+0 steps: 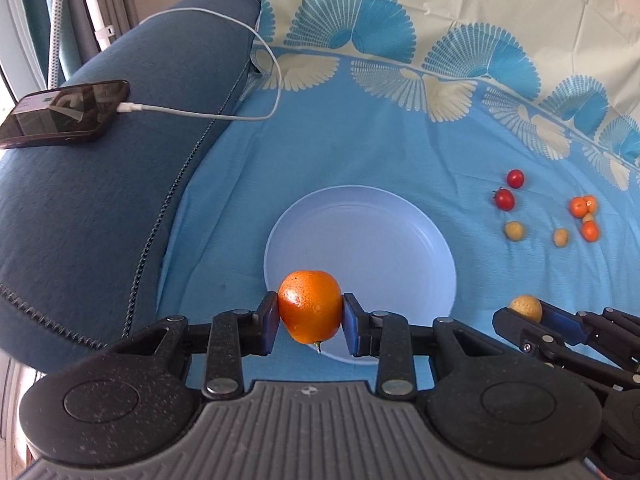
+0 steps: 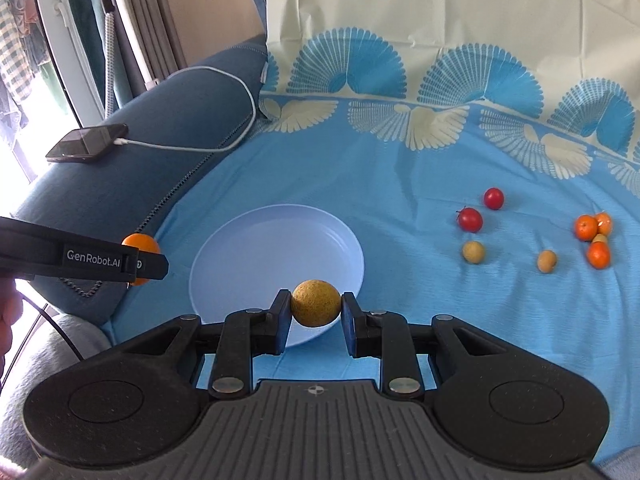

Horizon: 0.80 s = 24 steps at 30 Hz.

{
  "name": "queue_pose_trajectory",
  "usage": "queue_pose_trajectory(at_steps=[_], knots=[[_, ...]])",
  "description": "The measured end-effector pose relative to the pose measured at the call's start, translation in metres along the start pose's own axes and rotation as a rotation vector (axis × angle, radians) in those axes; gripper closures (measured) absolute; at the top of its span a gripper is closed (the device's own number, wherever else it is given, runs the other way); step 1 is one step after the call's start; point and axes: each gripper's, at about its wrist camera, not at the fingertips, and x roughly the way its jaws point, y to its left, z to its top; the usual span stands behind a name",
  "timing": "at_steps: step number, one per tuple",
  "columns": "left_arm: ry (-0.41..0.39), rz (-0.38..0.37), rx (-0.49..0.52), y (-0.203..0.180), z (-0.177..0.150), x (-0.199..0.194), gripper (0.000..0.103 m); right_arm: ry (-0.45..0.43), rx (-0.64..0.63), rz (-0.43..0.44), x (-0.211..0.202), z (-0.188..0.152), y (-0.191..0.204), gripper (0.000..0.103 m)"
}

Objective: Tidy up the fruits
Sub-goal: 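Carry both fruits over the blue plate and open both grippers to drop them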

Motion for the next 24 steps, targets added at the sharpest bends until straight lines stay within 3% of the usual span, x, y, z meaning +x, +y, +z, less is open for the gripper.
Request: queue_pose_trajectory(at_steps=[16,18,20,21,23,24], knots=[[0.056,0.034,0.081,-0.013,0.023,0.093,0.066,0.109,-0.053,-0.009,0.101,0.010,-0.001,0.075],[0.066,0.027,0.096,-0.013,0.025,0.099,0.056,0.117,-0.062,-0.007,0.108,0.011,0.000,0.075],[0.046,0.047,0.093,-0.012,0.028,0.097,0.003,0.128,-0.061,0.003,0.114,0.013,0.001,0.071],[0.012,0.062,0.085,-0.010,0.027,0.091,0.001,0.128,-0.057,0.007,0.115,0.014,0.000,0.062],[-0.017,0.065,0.075,-0.006,0.029,0.080,0.000,0.116,-0.051,0.014,0.112,0.017,-0.001,0.036],[-0.008,0.060,0.072,-0.005,0.029,0.076,0.000,0.107,-0.049,0.009,0.108,0.018,-0.001,0.030]])
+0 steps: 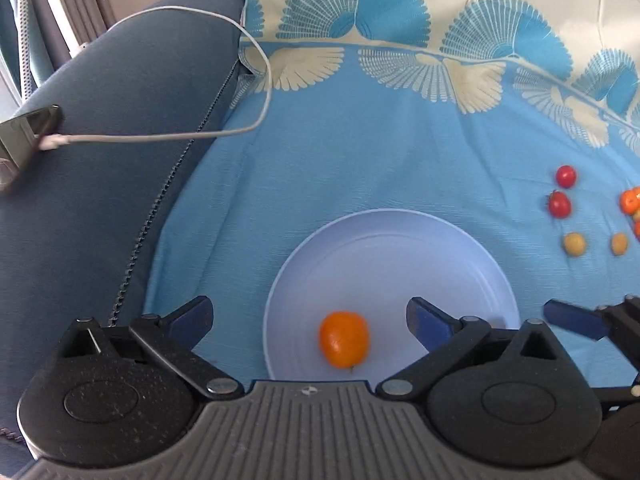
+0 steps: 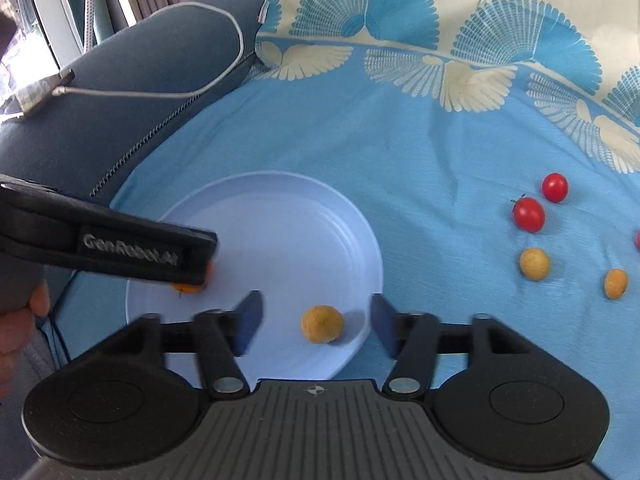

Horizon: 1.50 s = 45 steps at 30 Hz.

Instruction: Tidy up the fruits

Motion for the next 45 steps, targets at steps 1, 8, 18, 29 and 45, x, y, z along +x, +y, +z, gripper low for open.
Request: queue_pose_trajectory(at_steps=[1,8,18,29,45], knots=[[0.010,0.001,-0.009,0.002,-0.001,-0.006,0.000,-0.012,0.001,-0.004,-0.007,0.000,0.000,0.027],[0.033,0.013,-0.071,0.013,-0.038,-0.067,0.000,-0.014,0.085,-0.020,-0.072,-0.020,0.000,0.010],[-0.029,-0.013,-0.087,0.008,-0.097,-0.155,0.000,-0.159,0.078,-0.052,-0.178,-0.068,0.021,0.002],[-0.136,-0.020,-0.058,-0.011,-0.122,-0.216,0.000,-0.302,0.038,-0.062,-0.242,-0.093,0.031,0.001],[-0.192,-0.020,-0.053,-0.009,-0.130,-0.240,0.000,-0.368,0.017,-0.071,-0.272,-0.107,0.041,0.001]])
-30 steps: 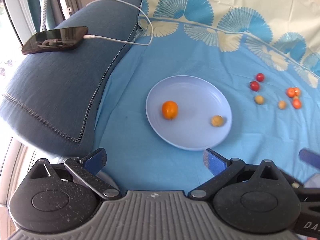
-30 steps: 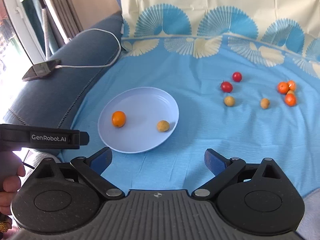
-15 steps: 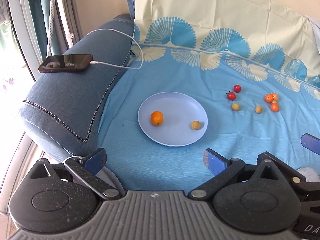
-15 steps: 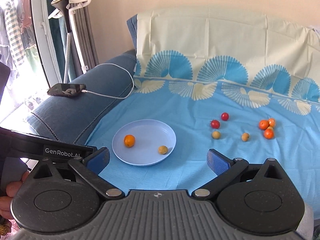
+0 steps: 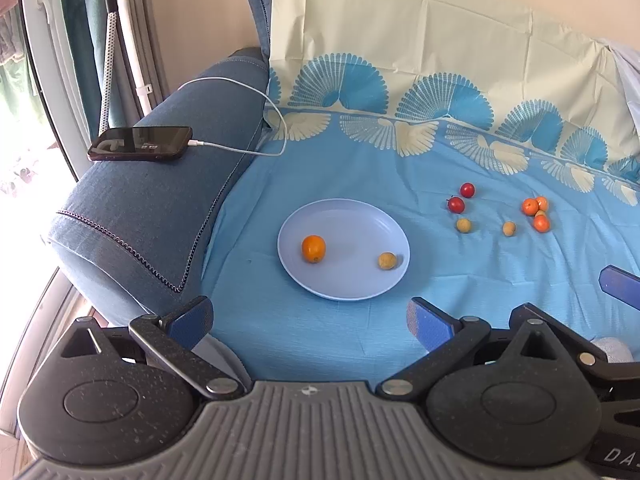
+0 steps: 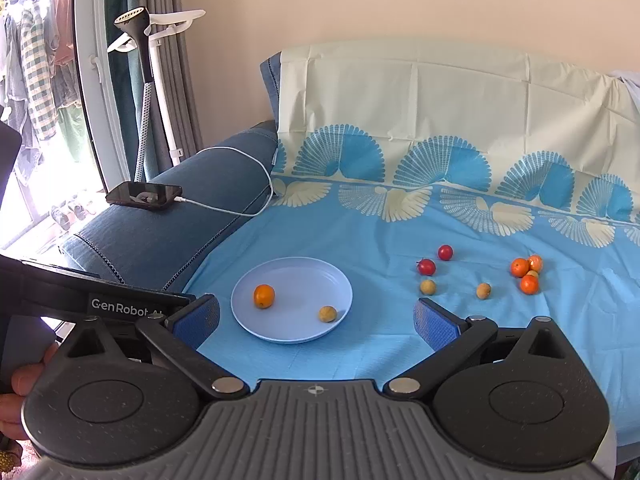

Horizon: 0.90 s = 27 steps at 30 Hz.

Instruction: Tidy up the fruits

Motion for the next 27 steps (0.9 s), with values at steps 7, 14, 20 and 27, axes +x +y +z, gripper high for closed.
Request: queue_pose_trajectory(at_steps=[7,14,20,27], knots=[[0.002,0.000,-0.001,0.000,-0.001,0.000,0.000,-0.002,-0.008,0.001,0.000,0.000,0.002,0.001],[0.011,0.001,-0.003,0.001,0.001,0.003,0.000,0.006,-0.004,0.002,0.002,0.000,0.002,0.001],[0.023,0.004,0.000,-0.001,0.001,0.008,0.000,0.015,-0.002,0.006,0.006,0.001,0.001,0.001],[0.035,0.008,0.004,-0.002,0.002,0.014,0.000,0.028,0.004,0.009,0.010,0.000,0.000,0.001]])
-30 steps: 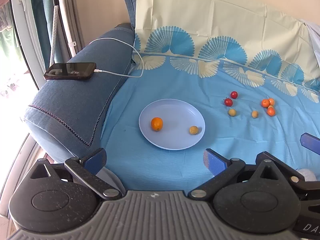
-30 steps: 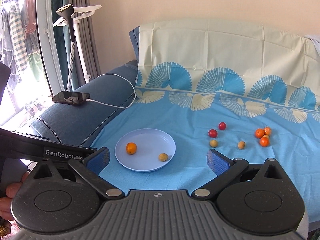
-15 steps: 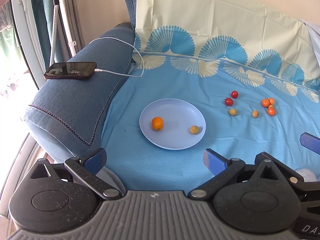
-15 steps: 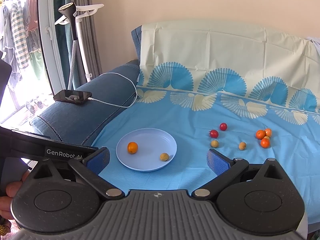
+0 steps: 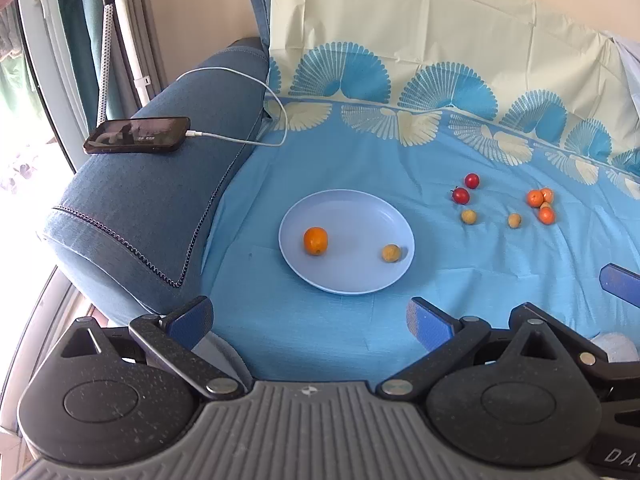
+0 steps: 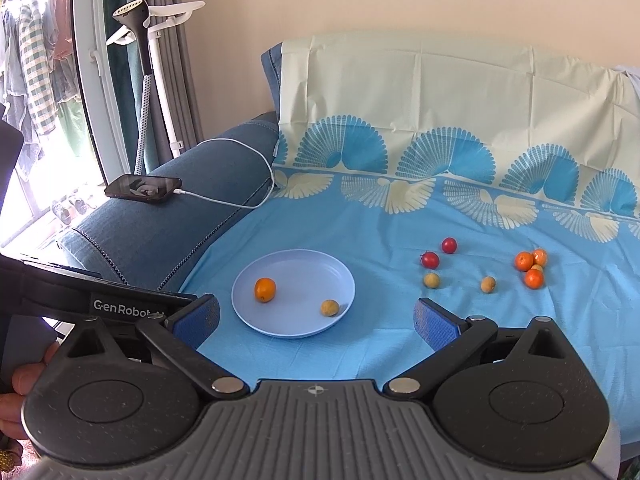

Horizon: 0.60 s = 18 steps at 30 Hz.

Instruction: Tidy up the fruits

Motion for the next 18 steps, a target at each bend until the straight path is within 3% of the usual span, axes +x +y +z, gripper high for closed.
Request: queue_pose_trajectory(at_steps=[18], knots=[[0.050,0.001,0.013,-0.004,0.006,0.024,0.000,0.049,0.019,0.002,0.020,0.000,-0.006,0.001]])
